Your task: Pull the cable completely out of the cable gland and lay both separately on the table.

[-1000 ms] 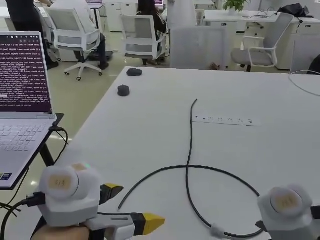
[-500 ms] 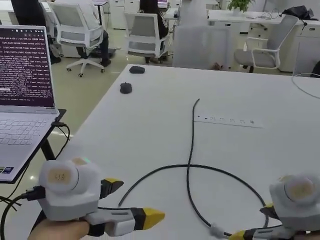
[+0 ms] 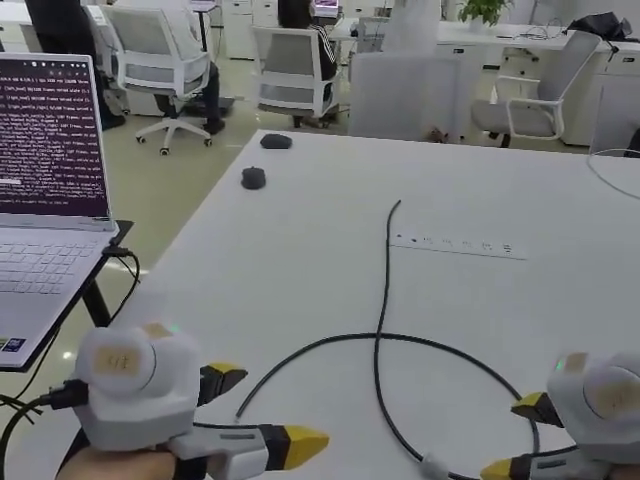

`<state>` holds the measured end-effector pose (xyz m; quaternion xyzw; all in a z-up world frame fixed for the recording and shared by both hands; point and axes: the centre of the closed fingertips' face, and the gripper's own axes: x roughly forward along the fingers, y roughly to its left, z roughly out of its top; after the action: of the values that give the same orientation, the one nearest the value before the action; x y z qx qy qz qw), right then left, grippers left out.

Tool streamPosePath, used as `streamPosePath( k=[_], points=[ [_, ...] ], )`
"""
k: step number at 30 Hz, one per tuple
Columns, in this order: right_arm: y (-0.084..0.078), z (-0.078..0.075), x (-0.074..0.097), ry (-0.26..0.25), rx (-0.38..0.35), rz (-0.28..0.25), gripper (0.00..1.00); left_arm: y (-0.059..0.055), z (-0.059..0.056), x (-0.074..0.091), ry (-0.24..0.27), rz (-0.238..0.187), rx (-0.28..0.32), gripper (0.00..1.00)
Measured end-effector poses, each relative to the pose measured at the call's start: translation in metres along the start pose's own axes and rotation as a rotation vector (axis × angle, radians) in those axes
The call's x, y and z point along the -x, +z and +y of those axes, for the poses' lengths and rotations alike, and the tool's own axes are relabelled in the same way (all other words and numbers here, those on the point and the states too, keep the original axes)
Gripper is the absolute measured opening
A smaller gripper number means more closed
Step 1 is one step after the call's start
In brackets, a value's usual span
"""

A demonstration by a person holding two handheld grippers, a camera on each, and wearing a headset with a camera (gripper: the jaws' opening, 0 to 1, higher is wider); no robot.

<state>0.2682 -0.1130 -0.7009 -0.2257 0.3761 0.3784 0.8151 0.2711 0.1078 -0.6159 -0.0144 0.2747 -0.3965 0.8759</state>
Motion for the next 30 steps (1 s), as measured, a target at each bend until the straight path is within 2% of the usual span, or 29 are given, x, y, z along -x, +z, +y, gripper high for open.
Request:
streamPosePath(
  k=[1, 4, 10, 19, 24, 30],
  points=[
    [0.000, 0.002, -0.004, 0.009, 0.003, -0.012, 0.47, 0.000, 0.000, 0.000, 0.000, 0.001, 0.000, 0.80],
    [-0.006, 0.006, -0.017, 0.025, 0.023, 0.003, 0.40, -0.003, 0.001, -0.001, 0.002, 0.011, 0.002, 0.80],
    [-0.015, 0.016, -0.034, 0.067, 0.035, 0.034, 0.38, -0.006, 0.003, -0.001, 0.004, 0.026, 0.006, 0.79],
    [-0.005, 0.021, -0.049, 0.092, 0.038, 0.017, 0.32, -0.006, 0.004, -0.001, 0.004, 0.027, 0.007, 0.79],
    [-0.002, 0.025, -0.057, 0.113, -0.010, 0.007, 0.22, -0.006, 0.004, -0.002, 0.005, 0.027, 0.006, 0.78],
    [-0.001, 0.031, -0.065, 0.127, 0.019, 0.008, 0.19, -0.003, 0.004, -0.002, 0.004, 0.010, -0.010, 0.77]
  ],
)
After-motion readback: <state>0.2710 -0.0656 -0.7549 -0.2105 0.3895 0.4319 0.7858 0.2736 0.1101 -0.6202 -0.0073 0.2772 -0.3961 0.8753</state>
